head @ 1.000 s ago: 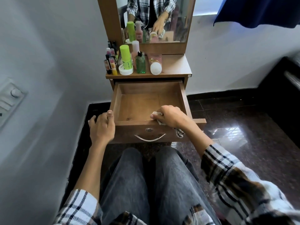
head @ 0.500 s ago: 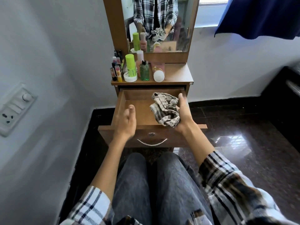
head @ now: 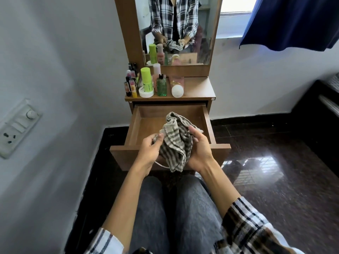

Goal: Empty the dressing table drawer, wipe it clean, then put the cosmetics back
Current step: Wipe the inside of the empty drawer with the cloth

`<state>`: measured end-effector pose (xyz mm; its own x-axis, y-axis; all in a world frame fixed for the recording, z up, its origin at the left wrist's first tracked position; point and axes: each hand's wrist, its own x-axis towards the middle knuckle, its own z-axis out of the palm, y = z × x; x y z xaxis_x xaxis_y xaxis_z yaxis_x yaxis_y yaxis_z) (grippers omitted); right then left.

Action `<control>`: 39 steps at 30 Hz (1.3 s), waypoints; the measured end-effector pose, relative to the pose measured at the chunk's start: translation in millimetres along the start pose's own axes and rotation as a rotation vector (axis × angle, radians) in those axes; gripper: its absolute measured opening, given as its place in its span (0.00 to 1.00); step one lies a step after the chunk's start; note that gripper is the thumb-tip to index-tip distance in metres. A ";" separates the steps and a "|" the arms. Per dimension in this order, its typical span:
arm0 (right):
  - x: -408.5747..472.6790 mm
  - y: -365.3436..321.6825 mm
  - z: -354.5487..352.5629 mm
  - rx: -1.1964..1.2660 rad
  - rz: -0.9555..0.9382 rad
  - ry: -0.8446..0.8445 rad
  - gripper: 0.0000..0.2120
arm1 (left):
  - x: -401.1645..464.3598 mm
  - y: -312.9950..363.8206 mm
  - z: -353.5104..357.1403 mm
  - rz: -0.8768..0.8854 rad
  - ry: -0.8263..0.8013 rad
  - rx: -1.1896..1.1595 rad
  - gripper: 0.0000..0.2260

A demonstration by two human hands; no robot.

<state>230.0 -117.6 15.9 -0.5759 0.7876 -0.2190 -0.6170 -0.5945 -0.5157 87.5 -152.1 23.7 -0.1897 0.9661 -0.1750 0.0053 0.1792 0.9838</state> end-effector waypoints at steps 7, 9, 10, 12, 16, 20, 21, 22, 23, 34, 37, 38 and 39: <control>-8.8 -8.8 0.0 -0.342 -0.078 0.001 0.35 | -8.6 3.1 -6.5 0.120 -0.028 -0.068 0.16; -9.9 -3.3 0.4 -0.418 -0.124 0.013 0.40 | -9.1 3.9 -4.9 0.141 -0.024 -0.101 0.13; -9.8 0.4 -0.5 -0.460 -0.133 0.046 0.44 | -8.7 4.5 -4.4 0.155 -0.027 -0.109 0.11; -9.5 6.6 -1.2 -0.526 -0.119 0.099 0.46 | -7.4 6.0 -4.8 0.169 -0.033 -0.120 0.08; -13.6 5.8 0.5 -0.259 -0.104 0.100 0.18 | -5.0 11.3 -10.3 0.109 0.013 -0.278 0.12; -14.7 -0.4 -7.9 0.126 -0.097 0.086 0.14 | -5.0 13.7 -19.3 0.010 -0.064 -0.558 0.15; -16.3 -1.6 -8.7 0.174 -0.100 0.076 0.14 | -5.7 12.9 -19.9 0.001 -0.083 -0.600 0.16; -18.2 -2.2 -9.6 0.198 -0.102 0.062 0.15 | -6.6 11.1 -19.4 -0.003 -0.090 -0.628 0.17; -20.1 -2.6 -10.2 0.190 -0.100 0.036 0.16 | -7.2 8.2 -18.4 -0.013 -0.082 -0.647 0.16; -21.0 -15.2 -17.6 -0.553 0.031 0.193 0.08 | -6.8 -2.0 -26.3 0.022 0.106 -0.325 0.07; -17.4 -21.6 -15.2 -0.653 -0.038 0.177 0.10 | -7.0 -2.9 -25.8 -0.027 0.108 -0.338 0.06; -16.5 -24.4 -14.1 -0.712 -0.061 0.182 0.11 | -7.8 -3.0 -25.6 -0.052 0.089 -0.367 0.07; -16.3 -27.9 -12.3 -0.771 -0.081 0.191 0.11 | -8.4 -3.5 -24.7 -0.081 0.064 -0.388 0.09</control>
<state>263.2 -111.8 23.6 -0.4003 0.8793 -0.2580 -0.0678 -0.3092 -0.9486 64.9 -165.5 22.8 -0.2350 0.9360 -0.2621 -0.3808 0.1594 0.9108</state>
